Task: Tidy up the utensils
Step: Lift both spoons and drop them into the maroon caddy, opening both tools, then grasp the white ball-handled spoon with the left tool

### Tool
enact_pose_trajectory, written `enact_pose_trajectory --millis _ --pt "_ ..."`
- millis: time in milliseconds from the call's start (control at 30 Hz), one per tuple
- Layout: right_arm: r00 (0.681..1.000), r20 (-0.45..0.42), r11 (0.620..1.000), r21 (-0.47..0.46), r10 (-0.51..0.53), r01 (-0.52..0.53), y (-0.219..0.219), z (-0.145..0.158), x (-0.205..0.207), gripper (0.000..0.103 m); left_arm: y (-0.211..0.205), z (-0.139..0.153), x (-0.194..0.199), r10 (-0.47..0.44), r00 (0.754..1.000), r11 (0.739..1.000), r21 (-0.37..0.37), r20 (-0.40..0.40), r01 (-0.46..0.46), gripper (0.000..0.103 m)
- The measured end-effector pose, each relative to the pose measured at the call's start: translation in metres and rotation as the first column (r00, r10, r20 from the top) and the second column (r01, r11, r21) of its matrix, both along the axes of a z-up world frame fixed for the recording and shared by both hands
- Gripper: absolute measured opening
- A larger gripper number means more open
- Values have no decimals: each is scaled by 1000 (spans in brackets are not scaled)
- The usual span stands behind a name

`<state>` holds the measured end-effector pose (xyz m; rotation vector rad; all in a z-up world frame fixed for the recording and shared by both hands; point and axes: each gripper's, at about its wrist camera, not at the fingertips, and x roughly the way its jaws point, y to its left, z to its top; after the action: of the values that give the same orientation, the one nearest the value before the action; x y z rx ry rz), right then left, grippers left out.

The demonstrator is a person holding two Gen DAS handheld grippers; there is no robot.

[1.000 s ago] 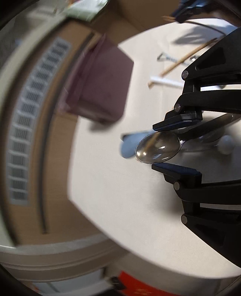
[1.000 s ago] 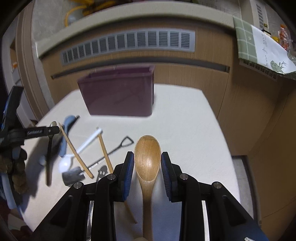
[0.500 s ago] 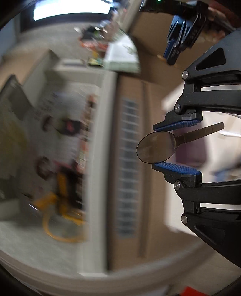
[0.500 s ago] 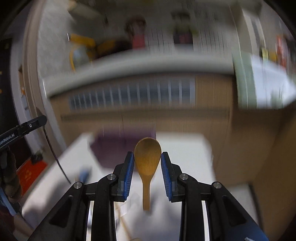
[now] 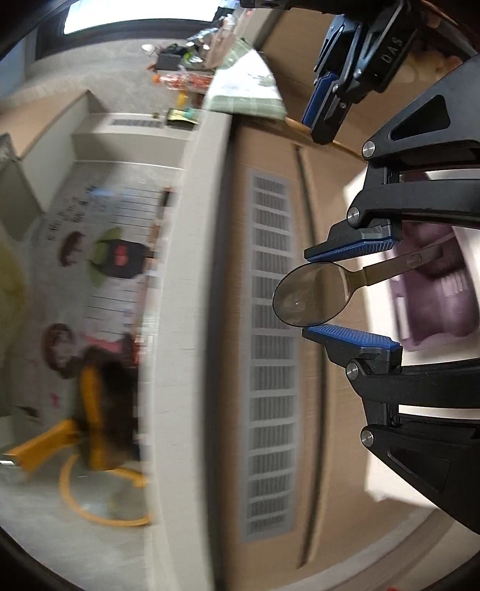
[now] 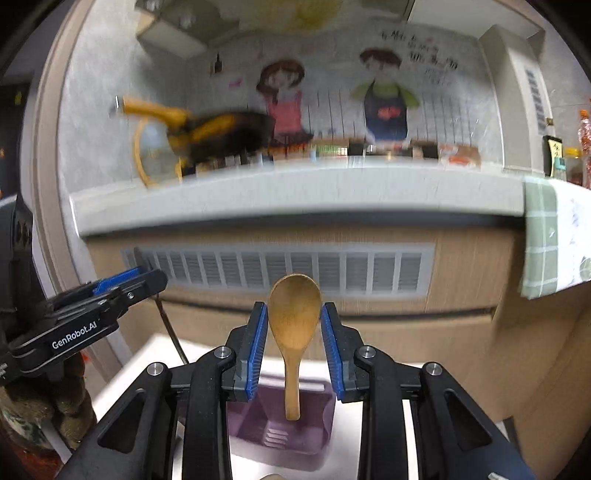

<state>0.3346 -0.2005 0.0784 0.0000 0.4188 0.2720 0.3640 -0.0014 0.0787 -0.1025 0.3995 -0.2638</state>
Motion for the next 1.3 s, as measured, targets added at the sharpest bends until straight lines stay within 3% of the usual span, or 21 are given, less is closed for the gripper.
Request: enact_pose_trajectory --millis 133,200,400,467,567,767,933,1033,1100,1233,1300 --pt "985 -145 994 58 98 -90 -4 -39 12 28 -4 -39 16 -80 987 996 -51 -136 74 36" --pt "974 -186 990 90 126 -110 -9 -48 12 28 -3 -47 15 -97 982 993 -80 -160 85 38" --pt "1000 -12 999 -36 24 -24 -18 -23 -45 29 21 -24 -40 16 999 990 -142 -51 -23 49" --pt "999 -24 998 -51 35 -36 -20 -24 -58 29 28 -23 -59 58 998 991 -117 -37 -62 50" --pt "995 -76 995 -74 60 -66 -17 -37 -72 29 35 -41 -87 106 988 992 -51 -112 -112 50" --pt "980 -189 960 -255 67 -115 -4 -91 -115 28 52 -82 -161 164 963 985 -22 -214 -173 50" --pt "968 -251 914 -397 -23 -82 0 -123 -140 28 69 -95 -207 246 942 969 48 -229 -242 50" --pt "972 -227 881 -470 -61 -54 7 -132 -158 28 77 -102 -222 253 935 966 22 -248 -256 50" --pt "972 -231 882 -466 -42 -73 10 -130 -167 26 78 -107 -227 237 934 970 12 -266 -243 50" --pt "952 -291 929 -319 91 -186 6 -121 -180 26 71 -118 -228 197 935 979 18 -293 -201 50" --pt "953 -286 937 -299 96 -184 8 -120 -183 26 63 -124 -224 170 933 984 12 -317 -175 50"
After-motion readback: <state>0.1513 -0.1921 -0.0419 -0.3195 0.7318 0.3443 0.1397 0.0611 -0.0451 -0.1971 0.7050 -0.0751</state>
